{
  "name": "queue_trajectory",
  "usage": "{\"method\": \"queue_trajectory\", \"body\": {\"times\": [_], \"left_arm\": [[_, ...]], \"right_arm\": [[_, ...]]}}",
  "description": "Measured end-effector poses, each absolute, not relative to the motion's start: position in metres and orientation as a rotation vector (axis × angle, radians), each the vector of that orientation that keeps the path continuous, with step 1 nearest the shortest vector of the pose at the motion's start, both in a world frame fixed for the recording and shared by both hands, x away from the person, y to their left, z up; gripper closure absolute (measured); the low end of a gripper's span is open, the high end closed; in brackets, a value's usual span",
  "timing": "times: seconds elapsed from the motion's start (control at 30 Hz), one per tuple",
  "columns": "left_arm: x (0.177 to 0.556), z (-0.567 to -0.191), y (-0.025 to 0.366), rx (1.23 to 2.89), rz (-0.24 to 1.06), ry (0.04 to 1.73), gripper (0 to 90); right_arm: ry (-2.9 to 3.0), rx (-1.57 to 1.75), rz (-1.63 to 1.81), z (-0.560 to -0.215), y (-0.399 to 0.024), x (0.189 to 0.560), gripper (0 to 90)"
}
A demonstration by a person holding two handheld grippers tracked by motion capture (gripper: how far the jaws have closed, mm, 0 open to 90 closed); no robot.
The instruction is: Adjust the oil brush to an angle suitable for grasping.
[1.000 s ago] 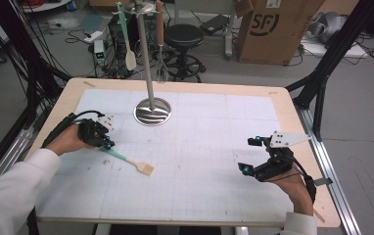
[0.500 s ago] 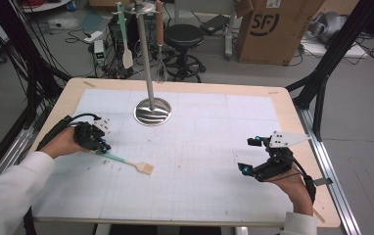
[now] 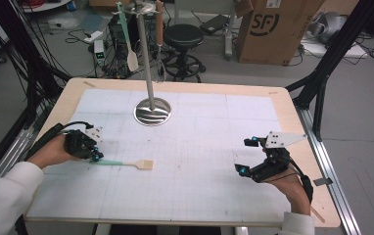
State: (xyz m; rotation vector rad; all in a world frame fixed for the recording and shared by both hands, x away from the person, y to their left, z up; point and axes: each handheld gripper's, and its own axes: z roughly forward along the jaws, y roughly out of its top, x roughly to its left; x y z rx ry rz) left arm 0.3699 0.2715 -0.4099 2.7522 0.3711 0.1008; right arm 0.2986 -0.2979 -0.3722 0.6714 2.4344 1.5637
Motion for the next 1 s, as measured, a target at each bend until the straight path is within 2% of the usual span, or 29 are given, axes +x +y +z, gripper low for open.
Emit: {"method": "queue_trajectory", "body": {"times": [0.23,0.37,0.43,0.57,0.67,0.8,0.83,1.0], "left_arm": [[0.363,-0.402,0.269,2.754,0.123,0.350,89.7],[0.360,-0.391,0.265,2.734,0.156,0.338,82.2],[0.358,-0.384,0.262,2.727,0.188,0.321,76.1],[0.354,-0.374,0.258,2.727,0.230,0.289,57.1],[0.353,-0.368,0.255,2.713,0.202,0.261,37.3],[0.351,-0.360,0.250,2.692,0.185,0.224,4.4],[0.351,-0.359,0.248,2.696,0.203,0.216,1.6],[0.352,-0.360,0.244,2.732,0.194,0.211,1.7]], "right_arm": [[2.430,0.668,1.567,-0.371,-0.298,0.298,0.2],[2.430,0.667,1.568,-0.371,-0.298,0.298,0.2],[2.430,0.667,1.567,-0.371,-0.298,0.298,0.2],[2.431,0.670,1.571,-0.371,-0.298,0.298,0.2],[2.432,0.669,1.573,-0.371,-0.299,0.298,0.2],[2.433,0.669,1.575,-0.371,-0.299,0.298,0.2],[2.428,0.664,1.573,-0.371,-0.299,0.298,0.2],[2.433,0.661,1.573,-0.370,-0.298,0.298,0.2]]}}
